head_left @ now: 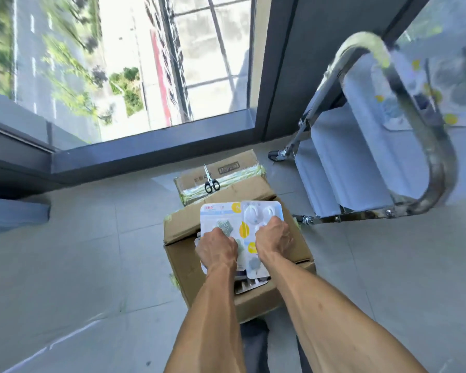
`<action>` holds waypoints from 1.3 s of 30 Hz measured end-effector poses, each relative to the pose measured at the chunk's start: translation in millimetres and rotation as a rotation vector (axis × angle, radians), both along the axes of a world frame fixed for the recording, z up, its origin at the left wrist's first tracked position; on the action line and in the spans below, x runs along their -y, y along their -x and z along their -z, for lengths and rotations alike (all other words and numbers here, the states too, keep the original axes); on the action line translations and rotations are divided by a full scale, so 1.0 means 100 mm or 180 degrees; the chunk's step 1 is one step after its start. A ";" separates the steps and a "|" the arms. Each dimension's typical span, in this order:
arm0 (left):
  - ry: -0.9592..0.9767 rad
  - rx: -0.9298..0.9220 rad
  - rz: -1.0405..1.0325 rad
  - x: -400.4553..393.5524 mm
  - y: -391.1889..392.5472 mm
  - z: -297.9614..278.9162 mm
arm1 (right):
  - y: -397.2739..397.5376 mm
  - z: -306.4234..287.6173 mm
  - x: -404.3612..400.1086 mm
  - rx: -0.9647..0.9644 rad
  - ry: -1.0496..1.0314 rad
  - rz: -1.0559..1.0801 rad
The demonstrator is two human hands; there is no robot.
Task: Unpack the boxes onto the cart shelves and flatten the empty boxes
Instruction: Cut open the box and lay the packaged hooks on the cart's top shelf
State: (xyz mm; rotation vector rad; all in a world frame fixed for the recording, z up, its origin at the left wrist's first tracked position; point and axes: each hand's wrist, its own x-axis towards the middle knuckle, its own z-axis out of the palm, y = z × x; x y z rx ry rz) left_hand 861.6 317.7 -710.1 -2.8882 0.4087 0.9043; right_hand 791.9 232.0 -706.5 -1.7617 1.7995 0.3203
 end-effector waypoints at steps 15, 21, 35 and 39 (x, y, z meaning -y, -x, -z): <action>0.0921 0.0775 0.0460 1.14 0.45 -3.12 | 0.73 -3.30 1.19 0.0527 0.1093 -0.0582; 0.1251 0.0987 0.0658 2.03 1.27 -3.89 | 1.61 -4.02 2.04 0.0460 0.1415 -0.0453; 0.1379 0.0378 0.1351 4.28 3.63 -4.16 | 4.06 -4.27 4.06 0.0269 0.1455 0.0330; 0.1073 0.0256 0.1434 4.82 3.73 -3.77 | 4.39 -3.92 4.61 0.0082 0.1276 0.0527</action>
